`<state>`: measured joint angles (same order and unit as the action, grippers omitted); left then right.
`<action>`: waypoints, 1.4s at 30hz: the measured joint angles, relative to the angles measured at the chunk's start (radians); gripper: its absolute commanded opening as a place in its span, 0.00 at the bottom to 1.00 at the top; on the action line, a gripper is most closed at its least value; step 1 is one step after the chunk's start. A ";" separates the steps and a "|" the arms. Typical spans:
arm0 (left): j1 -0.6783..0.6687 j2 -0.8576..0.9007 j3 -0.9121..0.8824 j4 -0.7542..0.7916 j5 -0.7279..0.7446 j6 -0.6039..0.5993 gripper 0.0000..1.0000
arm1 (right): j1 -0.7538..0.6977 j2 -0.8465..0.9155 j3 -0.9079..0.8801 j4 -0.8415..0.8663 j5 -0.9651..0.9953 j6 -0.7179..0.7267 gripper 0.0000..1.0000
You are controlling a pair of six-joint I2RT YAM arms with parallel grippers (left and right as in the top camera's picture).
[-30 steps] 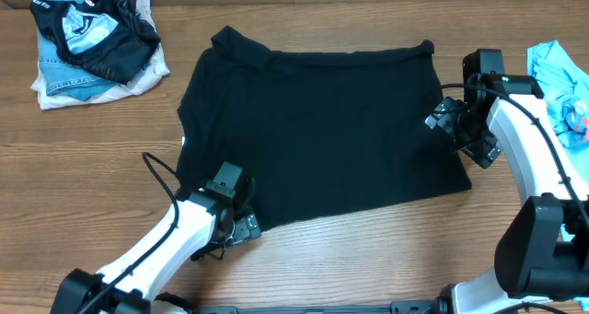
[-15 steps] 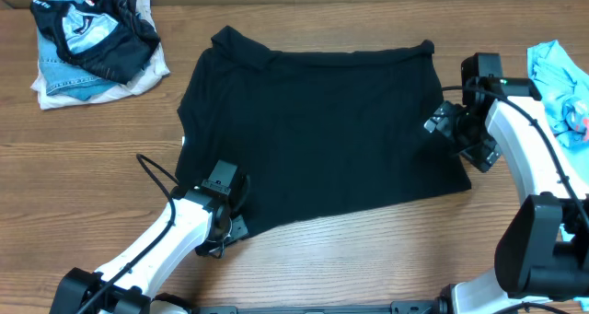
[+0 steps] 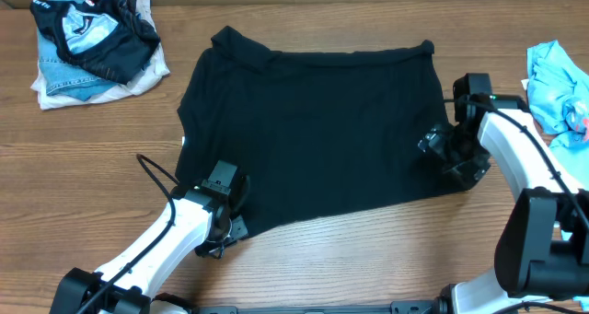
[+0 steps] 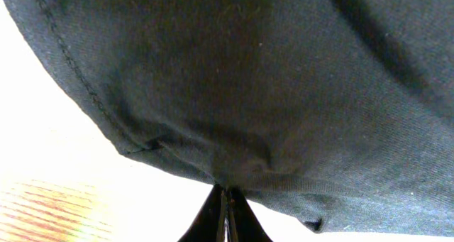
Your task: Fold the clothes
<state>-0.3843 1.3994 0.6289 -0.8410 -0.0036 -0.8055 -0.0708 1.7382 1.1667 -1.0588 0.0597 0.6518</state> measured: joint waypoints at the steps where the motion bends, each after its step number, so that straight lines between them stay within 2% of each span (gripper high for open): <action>1: 0.000 0.000 0.000 0.000 0.000 0.000 0.04 | 0.000 0.000 -0.016 0.013 -0.004 0.006 0.77; 5: 0.000 0.000 0.000 0.000 0.000 0.000 0.04 | -0.001 0.000 -0.077 0.069 -0.013 0.019 0.63; 13: 0.000 0.000 0.002 -0.005 0.000 0.000 0.04 | -0.001 0.002 -0.130 0.089 -0.037 0.045 0.63; 19: 0.000 0.000 0.055 -0.065 -0.005 0.001 0.04 | -0.001 0.002 -0.130 0.063 -0.051 0.051 0.62; 22: 0.000 0.000 0.090 -0.080 -0.024 0.003 0.04 | -0.001 0.002 -0.132 0.066 -0.054 0.052 0.59; 28: 0.000 0.000 0.107 -0.080 -0.042 0.004 0.04 | -0.001 0.002 -0.188 0.127 -0.061 0.056 0.31; 31: 0.000 0.000 0.107 -0.084 -0.056 0.004 0.04 | -0.001 0.002 -0.203 0.131 -0.071 0.064 0.07; 32: 0.000 0.000 0.107 -0.084 -0.060 0.004 0.04 | -0.001 0.002 -0.203 0.134 -0.076 0.072 0.04; 36: 0.000 0.000 0.113 -0.124 -0.066 0.004 0.04 | -0.001 0.002 -0.203 0.126 -0.078 0.101 0.04; 42: 0.000 0.000 0.188 -0.275 -0.089 0.004 0.04 | -0.001 0.002 -0.205 0.059 -0.076 0.139 0.04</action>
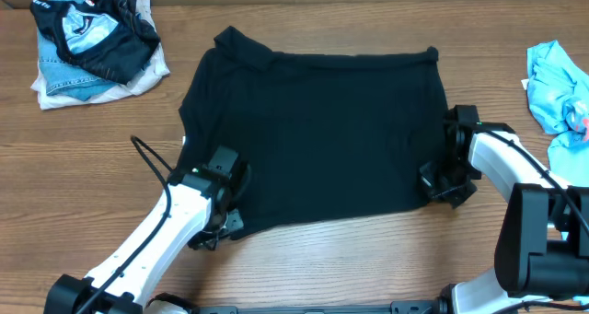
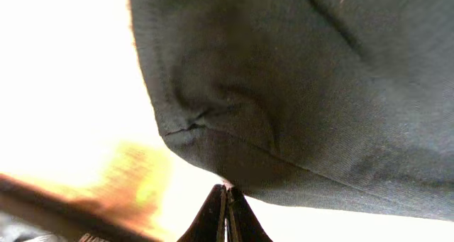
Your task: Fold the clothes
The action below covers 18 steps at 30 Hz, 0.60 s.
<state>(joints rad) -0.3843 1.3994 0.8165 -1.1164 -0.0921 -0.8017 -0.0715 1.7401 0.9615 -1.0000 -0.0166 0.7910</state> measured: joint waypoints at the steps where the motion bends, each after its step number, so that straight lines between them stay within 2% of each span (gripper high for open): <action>1: 0.000 0.000 0.023 -0.032 -0.011 0.000 0.04 | 0.000 -0.002 -0.002 -0.020 0.006 0.011 0.04; 6: 0.000 0.000 0.140 -0.112 -0.057 0.002 0.04 | 0.000 -0.050 -0.003 -0.072 0.029 0.032 0.05; 10: 0.000 0.000 0.206 -0.055 -0.076 0.026 0.04 | 0.000 -0.094 0.039 -0.091 0.039 0.036 0.06; 11: 0.000 0.000 0.211 -0.027 -0.077 0.031 0.09 | 0.000 -0.097 0.058 -0.085 0.042 0.032 0.06; 12: 0.000 0.000 0.212 -0.012 -0.077 0.037 0.17 | 0.000 -0.097 0.070 -0.080 0.043 0.027 0.06; 13: 0.000 0.000 0.213 -0.001 -0.077 0.045 0.30 | 0.000 -0.097 0.087 -0.069 0.045 0.024 0.06; 14: 0.000 0.000 0.213 0.003 -0.077 0.052 0.59 | 0.000 -0.097 0.096 -0.063 0.047 0.019 0.06; 15: 0.000 0.000 0.213 -0.001 -0.077 0.052 0.77 | 0.000 -0.098 0.104 -0.058 0.047 0.019 0.06; 16: 0.000 0.000 0.213 -0.011 -0.077 0.056 0.87 | 0.000 -0.098 0.107 -0.054 0.047 0.016 0.07; 18: 0.000 0.000 0.213 -0.038 -0.077 0.061 0.91 | 0.000 -0.098 0.108 -0.053 0.047 0.016 0.07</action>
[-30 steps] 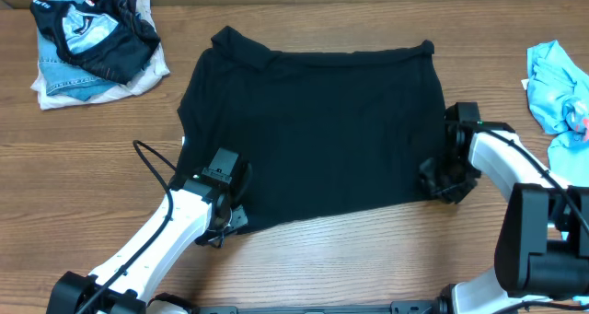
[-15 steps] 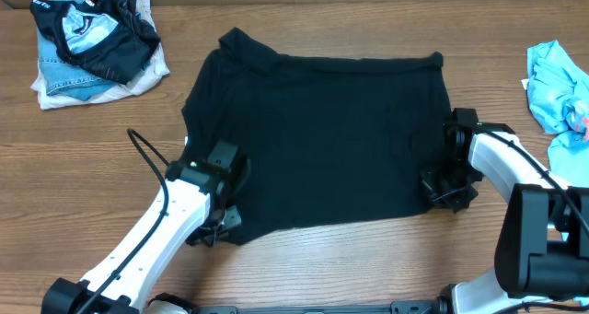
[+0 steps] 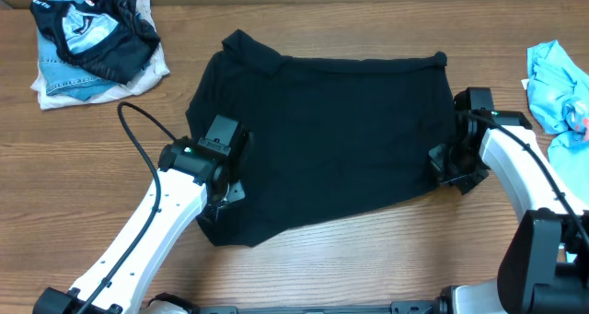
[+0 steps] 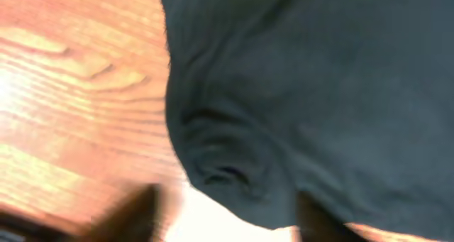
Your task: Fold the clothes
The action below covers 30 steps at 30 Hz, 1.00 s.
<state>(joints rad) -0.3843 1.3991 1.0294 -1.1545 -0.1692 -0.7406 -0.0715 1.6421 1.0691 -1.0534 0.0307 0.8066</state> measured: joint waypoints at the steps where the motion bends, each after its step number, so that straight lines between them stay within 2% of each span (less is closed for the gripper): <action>1: 0.000 0.000 0.000 -0.010 0.002 0.000 0.91 | 0.000 0.000 0.000 0.000 0.000 0.000 0.07; 8: 0.000 0.008 -0.024 0.018 0.113 0.016 0.90 | 0.000 0.000 0.000 0.012 0.000 -0.003 0.07; 16: 0.000 0.011 -0.195 0.115 0.248 0.018 0.84 | 0.000 0.000 0.000 0.016 0.002 -0.011 0.08; 23: 0.000 0.013 -0.255 0.165 0.281 0.015 0.77 | 0.000 0.000 0.000 0.021 0.002 -0.015 0.08; 30: 0.000 0.013 -0.338 0.262 0.290 -0.005 0.75 | 0.000 0.000 0.000 0.021 0.002 -0.016 0.08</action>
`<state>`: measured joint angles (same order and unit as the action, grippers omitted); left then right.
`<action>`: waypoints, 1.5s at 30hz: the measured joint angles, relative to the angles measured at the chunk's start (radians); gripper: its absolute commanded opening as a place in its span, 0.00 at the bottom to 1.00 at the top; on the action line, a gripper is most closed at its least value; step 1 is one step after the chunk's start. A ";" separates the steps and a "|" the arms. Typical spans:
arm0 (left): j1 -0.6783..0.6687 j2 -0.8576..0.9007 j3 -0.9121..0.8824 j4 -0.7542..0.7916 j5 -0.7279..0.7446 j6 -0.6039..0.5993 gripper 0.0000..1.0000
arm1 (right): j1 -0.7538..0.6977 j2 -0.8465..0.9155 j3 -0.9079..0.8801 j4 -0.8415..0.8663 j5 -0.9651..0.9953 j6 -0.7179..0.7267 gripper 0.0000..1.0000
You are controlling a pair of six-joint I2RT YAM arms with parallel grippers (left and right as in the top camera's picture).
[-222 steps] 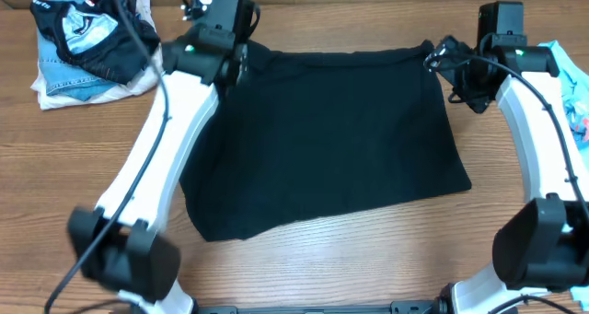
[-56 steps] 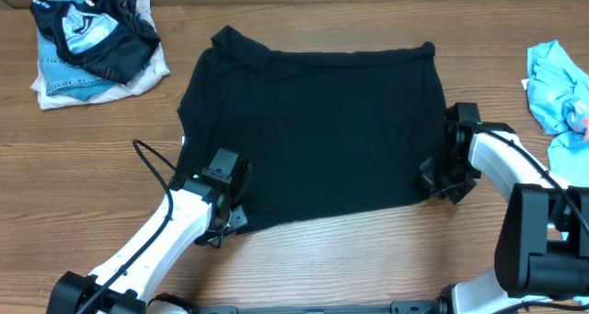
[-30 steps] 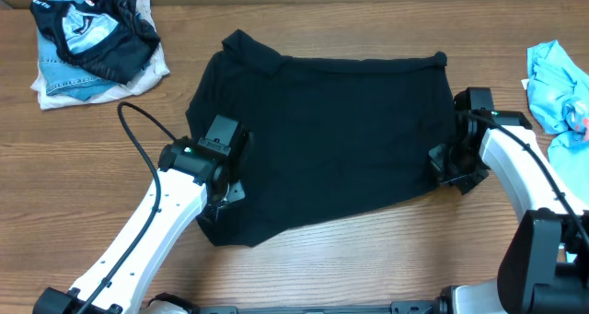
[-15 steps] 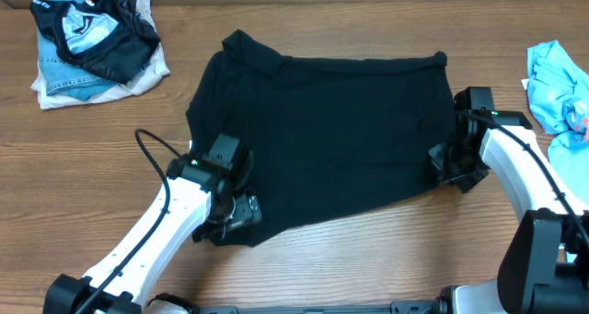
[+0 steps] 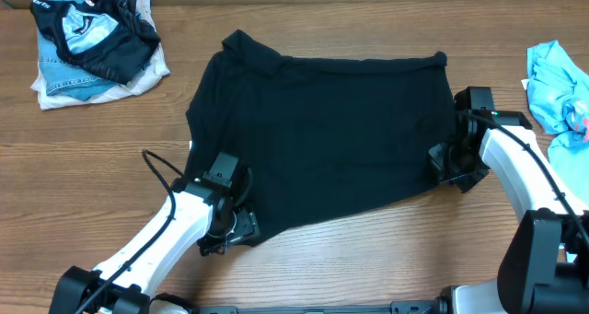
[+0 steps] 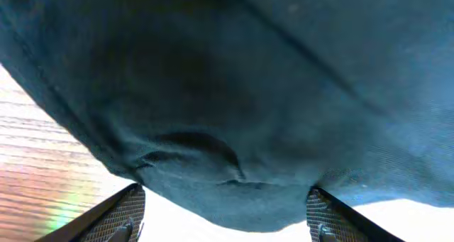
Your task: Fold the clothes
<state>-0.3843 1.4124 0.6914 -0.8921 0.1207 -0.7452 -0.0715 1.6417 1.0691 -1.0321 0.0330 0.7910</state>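
A black garment (image 5: 322,130) lies spread flat on the wooden table (image 5: 83,176). My left gripper (image 5: 235,229) is at its near-left corner. In the left wrist view the gripper (image 6: 223,199) is open wide, and the dark cloth (image 6: 234,93) with its rounded hem hangs between the two mesh pads (image 6: 117,217) without being pinched. My right gripper (image 5: 448,167) rests on the garment's near-right corner. From overhead its jaws are too dark to read.
A pile of folded clothes (image 5: 92,42) sits at the far left corner. A light blue garment (image 5: 557,88) lies at the right edge. The left arm's black cable (image 5: 158,171) loops over the table beside the garment.
My left gripper has moved from the garment's left edge, partway up, back to its near-left corner, still open. The garment and the right arm have not moved.
At first my left gripper was shut on the near-left hem and the right gripper was at the near-right corner. Then the cloth lay slightly shifted, the left still shut. Later the left was open, higher along the left edge, the garment lying further right. Now it is open at the corner.
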 measured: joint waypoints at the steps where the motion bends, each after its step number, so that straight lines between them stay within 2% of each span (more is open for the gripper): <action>1: 0.000 0.000 -0.009 0.006 0.000 -0.005 0.75 | 0.000 0.000 0.000 0.000 0.000 0.000 0.08; 4: 0.000 0.000 -0.025 0.021 -0.001 -0.016 0.66 | 0.000 0.000 0.000 0.000 0.000 -0.001 0.08; 6: 0.000 0.000 -0.031 0.026 -0.003 -0.025 0.43 | 0.000 0.000 0.000 0.000 0.000 0.000 0.08; 8: 0.000 0.000 -0.033 0.032 -0.007 -0.034 0.17 | 0.000 0.000 0.000 -0.001 0.000 -0.002 0.08; 9: 0.000 0.000 -0.034 0.037 -0.008 -0.034 0.08 | 0.000 0.000 0.000 -0.001 0.000 -0.002 0.08; 10: 0.000 0.000 -0.034 0.039 -0.009 -0.037 0.04 | 0.000 0.000 0.000 -0.002 0.000 -0.002 0.08; 20: 0.000 0.000 -0.036 0.014 -0.012 -0.038 0.04 | 0.000 0.000 0.000 -0.006 0.000 -0.003 0.08; 22: 0.000 0.000 -0.036 0.001 -0.012 -0.039 0.08 | 0.000 0.000 0.000 -0.006 0.000 -0.003 0.08; 24: 0.000 0.000 -0.036 -0.006 -0.012 -0.040 0.52 | 0.000 0.000 0.000 -0.007 0.000 -0.003 0.09; 25: 0.000 0.000 -0.036 -0.008 -0.018 -0.037 0.82 | 0.000 0.000 0.000 -0.008 0.000 -0.002 0.09; 28: 0.000 0.000 -0.036 -0.008 -0.044 -0.039 0.93 | 0.000 0.000 0.000 -0.008 0.000 -0.003 0.10; 32: 0.000 0.000 -0.036 0.010 -0.068 -0.042 0.93 | 0.000 0.000 0.000 -0.008 0.000 -0.007 0.10; 35: 0.000 0.000 -0.036 0.025 -0.073 -0.041 0.88 | 0.000 0.000 0.000 -0.008 0.000 -0.007 0.10; 38: 0.000 0.000 -0.036 0.044 -0.077 -0.040 0.76 | 0.000 0.000 0.000 -0.008 0.000 -0.006 0.10; 39: 0.000 0.001 -0.036 0.052 -0.079 -0.041 0.69 | 0.000 0.000 0.000 -0.008 0.000 -0.008 0.10; 43: 0.000 0.047 -0.034 0.082 -0.073 -0.041 0.52 | 0.000 0.000 0.000 -0.008 0.000 -0.008 0.10; 45: 0.001 0.061 -0.024 0.080 -0.066 -0.039 0.36 | 0.000 0.000 0.000 -0.010 0.000 -0.007 0.10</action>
<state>-0.3836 1.4738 0.6678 -0.8116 0.0551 -0.7841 -0.0711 1.6417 1.0691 -1.0416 0.0326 0.7837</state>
